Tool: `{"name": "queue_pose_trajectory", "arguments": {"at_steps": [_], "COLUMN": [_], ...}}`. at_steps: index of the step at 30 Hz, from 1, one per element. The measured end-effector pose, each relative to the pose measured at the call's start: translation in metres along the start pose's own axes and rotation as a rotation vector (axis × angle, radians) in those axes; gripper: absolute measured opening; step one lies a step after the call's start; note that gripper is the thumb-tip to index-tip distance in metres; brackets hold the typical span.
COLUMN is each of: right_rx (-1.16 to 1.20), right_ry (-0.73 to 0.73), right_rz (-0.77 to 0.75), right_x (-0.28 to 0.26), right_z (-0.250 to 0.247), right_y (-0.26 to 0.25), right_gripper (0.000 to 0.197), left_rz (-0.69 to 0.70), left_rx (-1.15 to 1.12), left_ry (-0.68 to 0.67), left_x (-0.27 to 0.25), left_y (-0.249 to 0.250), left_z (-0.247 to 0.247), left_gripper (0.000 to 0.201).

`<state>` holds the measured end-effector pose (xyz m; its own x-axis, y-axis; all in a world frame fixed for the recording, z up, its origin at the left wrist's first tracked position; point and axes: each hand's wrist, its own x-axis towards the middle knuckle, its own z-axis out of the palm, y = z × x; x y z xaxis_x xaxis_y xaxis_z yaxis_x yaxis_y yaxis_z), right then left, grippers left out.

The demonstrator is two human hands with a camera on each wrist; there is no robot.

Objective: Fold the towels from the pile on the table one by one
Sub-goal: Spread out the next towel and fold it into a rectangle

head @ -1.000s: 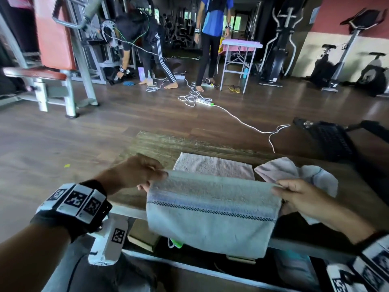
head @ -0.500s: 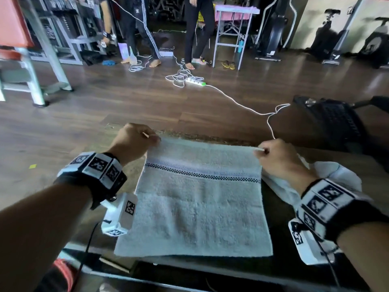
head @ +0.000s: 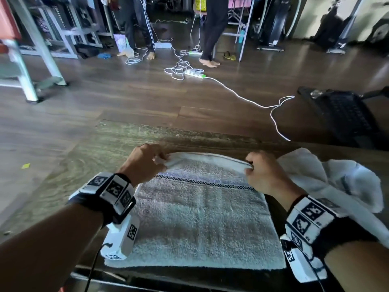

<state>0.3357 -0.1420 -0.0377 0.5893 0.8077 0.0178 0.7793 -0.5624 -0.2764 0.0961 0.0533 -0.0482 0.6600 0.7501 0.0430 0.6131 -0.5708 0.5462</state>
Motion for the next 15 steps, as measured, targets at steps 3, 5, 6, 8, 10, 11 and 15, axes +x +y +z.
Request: {"name": "queue_pose_trajectory", "arguments": {"at_steps": [3,5,6,8,10,11,15], "right_rx": [0.172,0.277,0.319,0.392,0.452,0.469,0.529], "right_ry": [0.026,0.042,0.045,0.036,0.040,0.049,0.042], "right_rz": [-0.048,-0.104,-0.138,-0.205,-0.265,-0.277,-0.334], "right_x": [-0.019,-0.038,-0.049,-0.072,-0.093,-0.101,-0.117], "right_z": [-0.012,-0.020,-0.022,-0.025,-0.025,-0.024,-0.019], "right_y": [-0.007,-0.012,-0.015,-0.021,-0.024,-0.026,-0.029], "right_gripper": [0.015,0.011,0.008,0.004,0.005,0.006,0.014], "left_rz": [-0.021,-0.060,-0.056,0.024,0.166,0.249,0.411], "left_rx": [0.016,0.103,0.125,0.065,-0.008,-0.026,-0.135], "left_ry": [0.008,-0.012,-0.020,0.005,0.028,0.035,0.054], "left_x": [-0.010,-0.020,-0.026,-0.040,-0.057,-0.066,-0.094], "left_y": [0.007,0.014,0.018,0.034,0.055,0.064,0.085], "left_z": [-0.009,-0.013,-0.015,-0.016,-0.011,-0.007,0.022], "left_gripper": [0.025,0.032,0.039,0.043,0.038,0.037,0.038]}}
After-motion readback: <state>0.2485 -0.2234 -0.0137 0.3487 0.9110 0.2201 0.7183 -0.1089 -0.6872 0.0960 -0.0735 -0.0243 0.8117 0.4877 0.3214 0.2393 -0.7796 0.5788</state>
